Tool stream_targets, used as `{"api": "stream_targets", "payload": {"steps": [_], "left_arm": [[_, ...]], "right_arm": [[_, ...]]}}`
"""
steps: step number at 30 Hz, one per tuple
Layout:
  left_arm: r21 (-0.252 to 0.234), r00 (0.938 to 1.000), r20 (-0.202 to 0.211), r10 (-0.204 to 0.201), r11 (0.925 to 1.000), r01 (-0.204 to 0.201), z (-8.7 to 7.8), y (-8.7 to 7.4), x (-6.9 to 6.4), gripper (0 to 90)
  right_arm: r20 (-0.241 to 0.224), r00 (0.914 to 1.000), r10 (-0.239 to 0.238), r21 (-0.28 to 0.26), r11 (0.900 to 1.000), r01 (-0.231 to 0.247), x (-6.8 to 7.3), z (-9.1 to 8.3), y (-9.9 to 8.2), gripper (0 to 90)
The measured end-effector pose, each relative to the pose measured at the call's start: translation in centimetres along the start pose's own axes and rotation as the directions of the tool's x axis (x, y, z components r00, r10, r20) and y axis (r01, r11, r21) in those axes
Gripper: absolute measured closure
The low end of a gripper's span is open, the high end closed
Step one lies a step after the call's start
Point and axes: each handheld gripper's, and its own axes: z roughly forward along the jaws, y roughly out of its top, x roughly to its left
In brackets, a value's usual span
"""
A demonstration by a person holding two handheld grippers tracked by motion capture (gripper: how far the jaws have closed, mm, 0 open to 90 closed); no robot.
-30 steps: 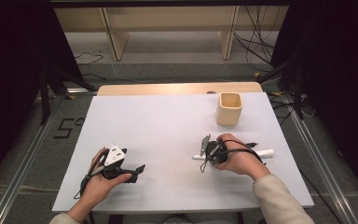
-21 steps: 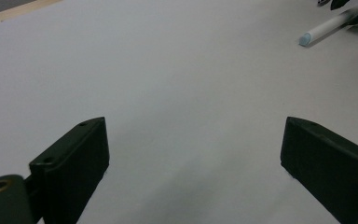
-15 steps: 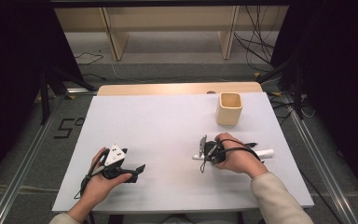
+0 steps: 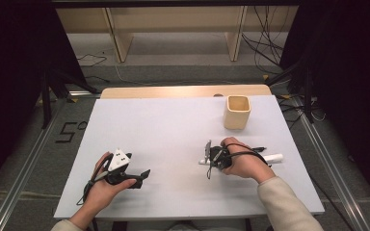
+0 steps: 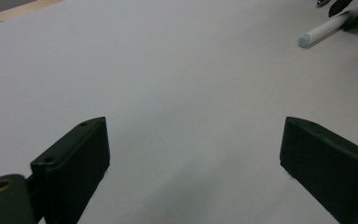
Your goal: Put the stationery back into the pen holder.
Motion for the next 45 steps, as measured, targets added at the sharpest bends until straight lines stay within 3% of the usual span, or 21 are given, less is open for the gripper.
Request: {"api": "stream_targets", "payload": {"steps": [45], "left_arm": [[0.0,1.0,-0.006,0.0,1.0,0.0,-0.06,0.0,0.07,8.2]], "right_arm": [[-0.038,0.9992,0.009,0.008,0.9999,-0.009,-0.33,0.08,0.05,78.7]]}}
